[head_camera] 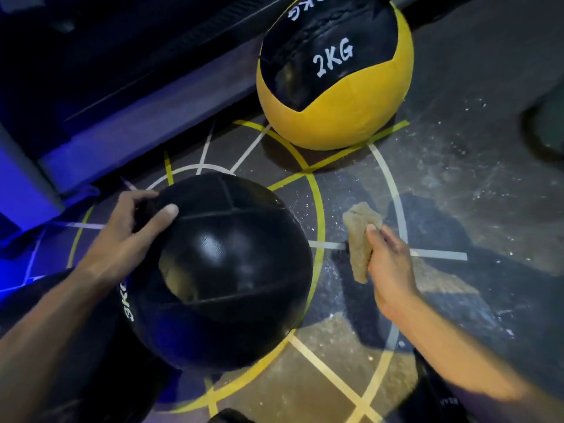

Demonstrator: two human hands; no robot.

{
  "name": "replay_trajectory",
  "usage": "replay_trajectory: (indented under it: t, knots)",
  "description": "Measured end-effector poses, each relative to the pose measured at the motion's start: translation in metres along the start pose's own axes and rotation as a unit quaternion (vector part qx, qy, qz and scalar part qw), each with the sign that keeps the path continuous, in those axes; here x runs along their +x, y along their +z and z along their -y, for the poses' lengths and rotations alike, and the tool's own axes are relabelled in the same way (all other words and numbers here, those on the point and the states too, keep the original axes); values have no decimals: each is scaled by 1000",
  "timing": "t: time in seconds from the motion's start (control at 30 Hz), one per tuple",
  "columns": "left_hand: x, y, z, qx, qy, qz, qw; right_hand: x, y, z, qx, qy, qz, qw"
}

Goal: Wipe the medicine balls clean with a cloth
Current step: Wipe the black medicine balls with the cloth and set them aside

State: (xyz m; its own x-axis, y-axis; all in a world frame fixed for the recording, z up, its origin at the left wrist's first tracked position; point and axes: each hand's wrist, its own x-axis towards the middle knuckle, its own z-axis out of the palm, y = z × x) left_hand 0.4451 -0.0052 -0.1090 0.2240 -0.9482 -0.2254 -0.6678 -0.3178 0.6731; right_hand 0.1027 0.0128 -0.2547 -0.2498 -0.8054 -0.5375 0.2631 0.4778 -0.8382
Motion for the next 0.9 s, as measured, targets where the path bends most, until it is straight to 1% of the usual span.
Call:
replay_trajectory:
  t: [0.07,0.1,0.13,0.17,0.2,0.23,0.27,0.3,0.33,0.37,0.4,0.43,0.47,0.5,0.53,0.57,0.6,0.63,0.7,0.77,0.8,0.87,0.9]
  knots:
    - [-5,-1,3,-7,-16,-13,1000,-18,10,7,-37,-56,30,997]
    - [-7,-1,5,-15,-15,-14,1000,-30,16,12,-48,-88,64,993]
    - [-9,-2,7,-21,-15,-18,1000,-44,22,18,-49,-132,114,984]
    - [-11,-1,8,-27,-9,-23,999,-55,28,18,-56,-190,169,966]
    - [-14,2,8,-35,-5,-27,999,-66,34,15,-67,-255,222,939]
    - [-18,5,8,-43,1,-29,999,-76,41,10,-100,-304,267,909]
    - [-21,8,7,-51,9,-34,998,-82,48,2,-150,-357,302,871]
    - [-24,9,9,-57,15,-40,997,-86,53,-5,-209,-412,319,827]
    - [-25,9,11,-60,21,-45,997,-85,59,-11,-246,-446,321,798]
    - [-28,10,14,-60,28,-47,997,-82,62,-12,-250,-458,322,790]
    - [-30,10,18,-61,35,-48,996,-72,65,-11,-233,-447,324,801]
    - [-32,8,22,-60,42,-49,996,-57,68,-12,-211,-409,315,830]
    - [-35,7,24,-58,46,-52,996,-37,74,-8,-199,-357,286,867]
    - [-40,6,26,-54,51,-51,996,-12,79,-5,-201,-301,238,901]
    - [-43,6,28,-56,54,-49,996,4,84,2,-217,-240,195,926]
    - [-48,6,31,-62,57,-50,995,10,88,4,-229,-200,185,934]
    - [-53,7,32,-67,60,-51,995,2,89,5,-230,-204,188,933]
    - [-57,6,36,-65,67,-49,994,-19,89,7,-212,-242,200,925]
    - [-65,6,41,-57,77,-46,994,-74,84,10,-176,-343,269,883]
    - [-73,6,46,-62,78,-39,994,-85,79,-5,-175,-410,298,844]
    - [-77,5,46,-69,78,-42,994,-72,76,-4,-191,-403,285,848]
    - [-84,3,48,-62,79,-41,994,-33,75,-1,-229,-296,226,899]
    - [-88,3,51,-49,82,-38,995,-23,71,-1,-254,-262,207,908]
